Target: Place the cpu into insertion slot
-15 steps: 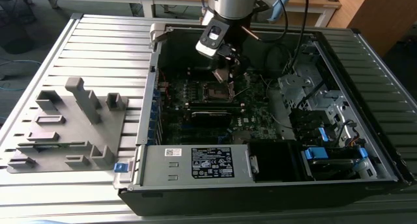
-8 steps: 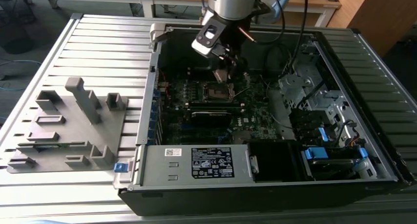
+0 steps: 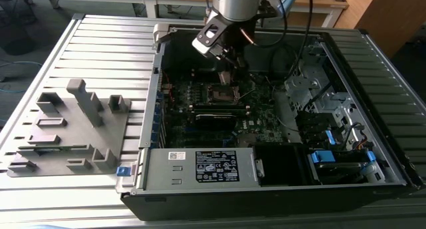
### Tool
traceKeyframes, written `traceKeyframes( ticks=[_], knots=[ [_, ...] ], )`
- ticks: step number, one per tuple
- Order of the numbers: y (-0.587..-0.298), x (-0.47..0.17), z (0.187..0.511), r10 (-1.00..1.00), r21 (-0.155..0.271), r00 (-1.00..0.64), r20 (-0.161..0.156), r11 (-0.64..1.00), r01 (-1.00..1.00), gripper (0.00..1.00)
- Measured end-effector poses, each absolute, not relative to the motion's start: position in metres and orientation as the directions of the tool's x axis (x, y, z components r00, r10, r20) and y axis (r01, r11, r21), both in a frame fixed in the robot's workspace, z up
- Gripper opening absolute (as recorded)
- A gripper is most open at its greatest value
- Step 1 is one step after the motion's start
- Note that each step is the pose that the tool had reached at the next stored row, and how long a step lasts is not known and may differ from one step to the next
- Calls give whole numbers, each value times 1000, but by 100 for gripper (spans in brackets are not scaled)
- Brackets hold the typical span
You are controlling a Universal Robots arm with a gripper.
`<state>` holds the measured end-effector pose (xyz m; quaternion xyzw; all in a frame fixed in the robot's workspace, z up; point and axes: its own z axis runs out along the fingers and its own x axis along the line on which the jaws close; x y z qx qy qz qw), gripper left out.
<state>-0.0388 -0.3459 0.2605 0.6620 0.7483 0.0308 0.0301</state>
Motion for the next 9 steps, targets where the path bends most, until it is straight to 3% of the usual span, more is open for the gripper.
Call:
traceKeyframes(
  ticks=[9],
  knots=[
    [-346, -39, 260, 997, 86, -73, -4, 73, 994, 54]
  ],
)
